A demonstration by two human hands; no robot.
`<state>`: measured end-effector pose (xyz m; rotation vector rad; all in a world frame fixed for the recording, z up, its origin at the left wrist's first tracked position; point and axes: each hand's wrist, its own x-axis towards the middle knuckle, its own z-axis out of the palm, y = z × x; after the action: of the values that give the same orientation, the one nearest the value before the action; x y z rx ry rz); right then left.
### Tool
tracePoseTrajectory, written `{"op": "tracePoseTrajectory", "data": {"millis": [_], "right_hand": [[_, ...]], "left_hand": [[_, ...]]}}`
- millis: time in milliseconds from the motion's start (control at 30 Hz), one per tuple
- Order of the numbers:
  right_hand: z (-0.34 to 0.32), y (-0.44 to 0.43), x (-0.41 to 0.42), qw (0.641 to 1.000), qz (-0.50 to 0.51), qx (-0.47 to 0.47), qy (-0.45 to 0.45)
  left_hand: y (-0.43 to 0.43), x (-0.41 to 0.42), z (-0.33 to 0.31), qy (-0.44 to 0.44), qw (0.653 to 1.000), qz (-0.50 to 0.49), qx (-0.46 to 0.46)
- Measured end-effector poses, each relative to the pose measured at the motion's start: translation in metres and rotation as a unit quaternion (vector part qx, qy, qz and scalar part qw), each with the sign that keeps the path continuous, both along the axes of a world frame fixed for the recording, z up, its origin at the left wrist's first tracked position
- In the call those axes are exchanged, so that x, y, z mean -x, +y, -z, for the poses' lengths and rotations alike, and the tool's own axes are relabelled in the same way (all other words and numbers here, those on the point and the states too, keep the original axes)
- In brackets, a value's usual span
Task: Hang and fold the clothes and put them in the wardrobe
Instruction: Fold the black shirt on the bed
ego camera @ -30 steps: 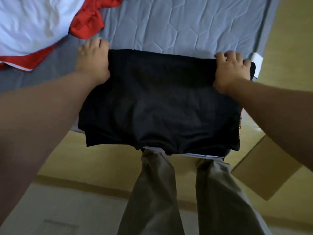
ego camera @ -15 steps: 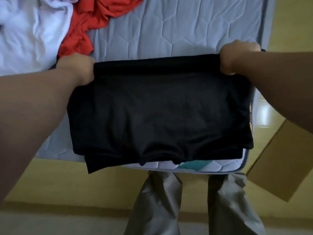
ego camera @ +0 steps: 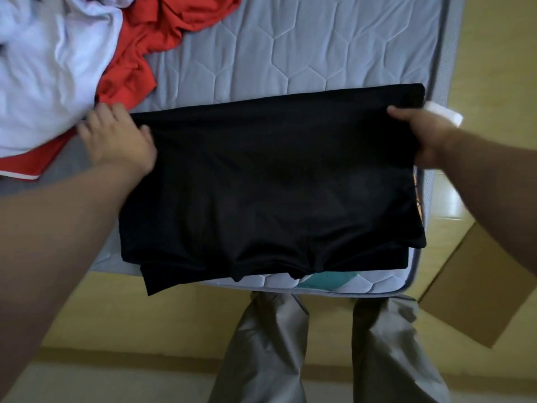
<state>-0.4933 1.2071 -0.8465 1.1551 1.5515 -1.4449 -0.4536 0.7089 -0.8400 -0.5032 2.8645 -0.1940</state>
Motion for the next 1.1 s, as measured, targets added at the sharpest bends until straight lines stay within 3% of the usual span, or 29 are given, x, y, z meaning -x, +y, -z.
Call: {"op": "tracePoseTrajectory", "data": {"millis": [133, 300, 400, 467, 567, 700, 967, 1100], "right_hand": [[-0.005, -0.009, -0.033, 0.999, -0.014, -0.03, -0.01], [-0.015, 0.006, -0.053, 0.987, -0.141, -0.071, -0.014], [-0.015, 0.018, -0.081, 0.984, -0.171, -0.027, -0.04], [-0.008, 0.022, -0.1, 0.987, -0.16, -0.026, -0.012], [0.001, 0.018, -0.117, 0.973, -0.176, -0.116, 0.092], [-0.003, 0.011, -0.124, 0.95, -0.198, -0.201, 0.134], [-0.034, 0.01, -0.125, 0.952, -0.205, -0.15, 0.174], [-0.072, 0.016, -0.112, 0.941, -0.187, -0.152, 0.237]], "left_hand": [[0.089, -0.058, -0.003, 0.021, 0.987, 0.104, -0.123], [0.19, -0.107, 0.011, -0.029, 0.974, 0.15, -0.167], [0.22, -0.116, 0.025, -0.053, 0.98, 0.116, -0.156], [0.227, -0.119, 0.034, -0.066, 0.984, 0.101, -0.135], [0.232, -0.123, 0.045, -0.08, 0.986, 0.09, -0.118], [0.245, -0.125, 0.041, -0.064, 0.989, 0.057, -0.117], [0.296, -0.148, 0.031, -0.053, 0.984, -0.083, -0.151], [0.333, -0.137, 0.029, 0.003, 0.97, -0.139, -0.201]]}}
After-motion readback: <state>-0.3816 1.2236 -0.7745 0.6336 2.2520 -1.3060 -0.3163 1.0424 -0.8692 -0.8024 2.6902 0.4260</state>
